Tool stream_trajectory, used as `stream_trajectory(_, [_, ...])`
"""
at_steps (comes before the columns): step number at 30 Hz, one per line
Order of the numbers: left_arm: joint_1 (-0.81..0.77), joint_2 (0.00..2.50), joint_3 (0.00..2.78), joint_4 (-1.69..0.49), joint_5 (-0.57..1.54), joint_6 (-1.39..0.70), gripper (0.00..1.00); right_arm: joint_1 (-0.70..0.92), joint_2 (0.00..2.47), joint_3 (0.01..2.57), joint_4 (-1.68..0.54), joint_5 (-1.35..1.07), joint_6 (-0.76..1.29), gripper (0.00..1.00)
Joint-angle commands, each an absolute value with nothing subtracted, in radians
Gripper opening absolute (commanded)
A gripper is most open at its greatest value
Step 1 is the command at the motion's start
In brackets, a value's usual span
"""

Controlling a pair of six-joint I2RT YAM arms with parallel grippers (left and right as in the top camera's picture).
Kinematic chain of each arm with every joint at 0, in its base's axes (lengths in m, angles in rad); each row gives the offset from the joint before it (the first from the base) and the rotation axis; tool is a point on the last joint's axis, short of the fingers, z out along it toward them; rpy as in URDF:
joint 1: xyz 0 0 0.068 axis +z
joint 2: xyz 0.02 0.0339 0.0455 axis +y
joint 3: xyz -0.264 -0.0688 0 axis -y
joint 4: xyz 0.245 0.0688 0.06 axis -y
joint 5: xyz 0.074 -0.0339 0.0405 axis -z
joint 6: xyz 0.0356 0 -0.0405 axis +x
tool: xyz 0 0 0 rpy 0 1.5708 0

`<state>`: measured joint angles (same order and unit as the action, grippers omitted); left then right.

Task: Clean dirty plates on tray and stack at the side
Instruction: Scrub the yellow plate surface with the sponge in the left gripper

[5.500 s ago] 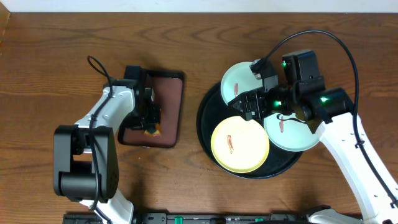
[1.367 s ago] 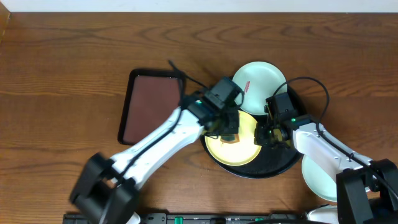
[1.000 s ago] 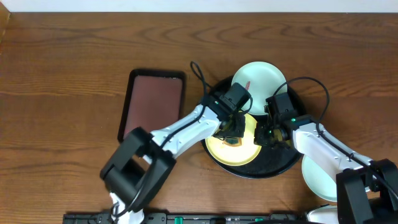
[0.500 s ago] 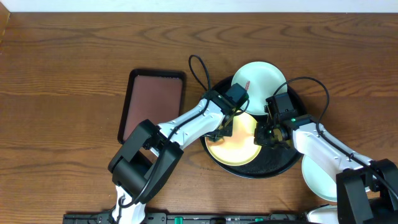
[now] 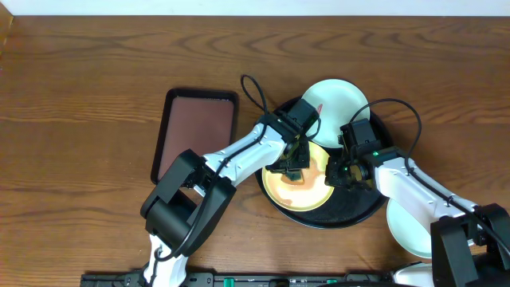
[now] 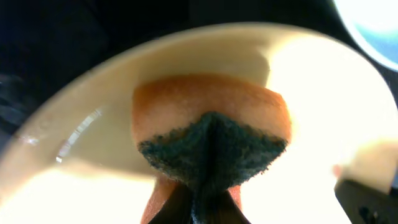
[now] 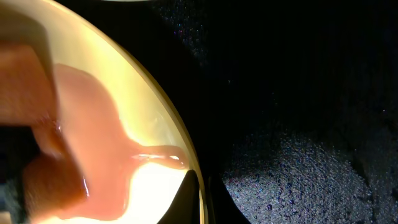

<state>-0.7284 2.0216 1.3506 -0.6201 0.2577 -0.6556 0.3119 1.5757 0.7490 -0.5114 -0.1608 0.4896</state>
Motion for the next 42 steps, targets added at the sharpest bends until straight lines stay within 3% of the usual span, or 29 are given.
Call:
stream_trajectory(1, [-0.73, 2.059, 1.343, -0.726, 0.227, -0.664, 0.08, 0.309, 1.606, 0.725, -0.516, -0.064, 0.496, 0.01])
stream_trajectory(6, [-0.702, 2.059, 1.354, -0.916, -0.093, -0.663, 0.08, 0.309, 1.606, 0.725, -0.516, -0.064, 0.496, 0.01])
stream_trajectory(10, [-0.698, 2.059, 1.367, -0.891, -0.271, -0.659, 0.07, 0.309, 1.606, 0.725, -0.516, -0.064, 0.496, 0.01])
stream_trajectory(21, [-0.752, 2.06, 1.339, -0.522, 0.087, -0.671, 0.07, 0.309, 1.606, 0.725, -0.516, -0.064, 0.496, 0.01])
stream_trajectory(25, [-0.751, 2.06, 1.339, -0.506, 0.09, -0.605, 0.07, 0.309, 1.606, 0.725, -0.516, -0.064, 0.496, 0.01])
stream_trajectory(32, [-0.743, 2.059, 1.343, -0.702, -0.302, -0.525, 0.07, 0.309, 1.606, 0.725, -0.516, -0.064, 0.496, 0.01])
stream_trajectory(36, [-0.743, 2.056, 1.392, -0.806, -0.295, -0.561, 0.08, 0.309, 1.606, 0.725, -0.516, -0.064, 0.496, 0.01])
stream_trajectory(42, [-0.699, 1.908, 1.45, -0.854, -0.097, -0.589, 0.08, 0.309, 1.606, 0.725, -0.516, -0.064, 0.496, 0.01])
